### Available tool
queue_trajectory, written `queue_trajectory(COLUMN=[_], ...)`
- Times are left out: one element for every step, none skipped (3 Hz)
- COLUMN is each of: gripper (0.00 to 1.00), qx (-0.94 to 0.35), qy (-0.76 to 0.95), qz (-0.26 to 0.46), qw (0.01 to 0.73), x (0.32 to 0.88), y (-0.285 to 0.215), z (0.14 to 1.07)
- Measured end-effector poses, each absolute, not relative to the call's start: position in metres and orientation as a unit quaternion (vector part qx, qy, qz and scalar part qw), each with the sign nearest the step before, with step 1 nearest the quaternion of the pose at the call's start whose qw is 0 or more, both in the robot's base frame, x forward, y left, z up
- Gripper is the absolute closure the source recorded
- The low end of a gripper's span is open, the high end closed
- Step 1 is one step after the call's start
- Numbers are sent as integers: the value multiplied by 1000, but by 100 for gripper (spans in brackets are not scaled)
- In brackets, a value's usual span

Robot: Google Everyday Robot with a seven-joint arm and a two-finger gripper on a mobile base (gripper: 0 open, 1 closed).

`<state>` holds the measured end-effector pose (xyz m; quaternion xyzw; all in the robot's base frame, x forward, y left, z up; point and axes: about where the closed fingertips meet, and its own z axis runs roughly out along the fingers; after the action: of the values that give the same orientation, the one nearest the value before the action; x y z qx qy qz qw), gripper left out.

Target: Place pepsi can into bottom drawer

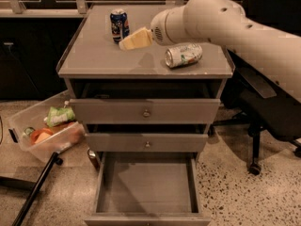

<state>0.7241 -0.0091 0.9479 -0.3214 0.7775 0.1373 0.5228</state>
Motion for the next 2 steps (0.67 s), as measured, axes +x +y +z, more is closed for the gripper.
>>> queue_trajectory(gripper=[0, 0], qx=[-287, -259], qy=[772, 755], qz=[113, 114], qw=[555, 591], x=[772, 823], y=[-16, -18], z=[936, 931])
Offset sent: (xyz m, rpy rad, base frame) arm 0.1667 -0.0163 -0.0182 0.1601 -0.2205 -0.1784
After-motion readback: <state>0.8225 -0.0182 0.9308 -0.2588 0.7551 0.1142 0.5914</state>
